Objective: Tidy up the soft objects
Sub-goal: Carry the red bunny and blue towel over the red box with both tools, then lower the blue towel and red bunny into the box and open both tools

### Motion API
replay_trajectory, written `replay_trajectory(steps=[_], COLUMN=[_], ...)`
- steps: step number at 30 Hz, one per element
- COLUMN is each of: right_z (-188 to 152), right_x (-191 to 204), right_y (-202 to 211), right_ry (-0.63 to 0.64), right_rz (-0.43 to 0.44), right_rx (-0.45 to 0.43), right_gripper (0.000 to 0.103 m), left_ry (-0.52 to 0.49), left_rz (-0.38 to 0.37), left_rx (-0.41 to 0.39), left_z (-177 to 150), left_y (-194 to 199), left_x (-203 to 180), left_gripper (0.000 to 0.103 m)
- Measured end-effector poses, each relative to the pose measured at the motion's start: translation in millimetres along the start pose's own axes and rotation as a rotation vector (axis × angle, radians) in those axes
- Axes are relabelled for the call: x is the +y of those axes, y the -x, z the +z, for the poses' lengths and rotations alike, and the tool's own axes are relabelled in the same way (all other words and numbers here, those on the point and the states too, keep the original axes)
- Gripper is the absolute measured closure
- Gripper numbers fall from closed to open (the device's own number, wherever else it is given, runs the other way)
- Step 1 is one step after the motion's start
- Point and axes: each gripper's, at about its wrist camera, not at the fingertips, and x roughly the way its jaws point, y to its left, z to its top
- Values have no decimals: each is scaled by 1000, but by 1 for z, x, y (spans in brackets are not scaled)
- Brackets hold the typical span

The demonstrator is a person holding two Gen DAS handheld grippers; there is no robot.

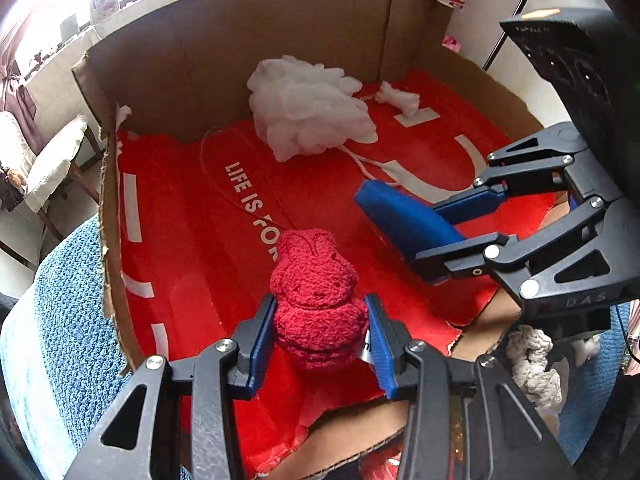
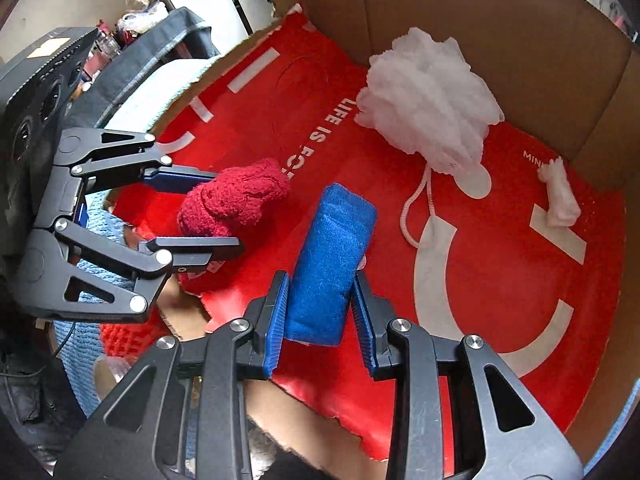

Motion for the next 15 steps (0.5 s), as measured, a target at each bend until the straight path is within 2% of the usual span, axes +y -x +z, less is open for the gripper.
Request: replay_trajectory(steps=[9, 15], right_z=[5, 6], right_x=[2, 7], right_y=[-8, -9], right_ry=[15, 17], right_rz=[-22, -33], right_rx=[28, 29], right_gripper=[73, 73], left_ry=[-6, -11], left_rz=[22, 26], left_rx=[23, 21], left_z=[11, 13], left_y=[-23, -25], left_x=[-8, -8], left_gripper=[57, 56])
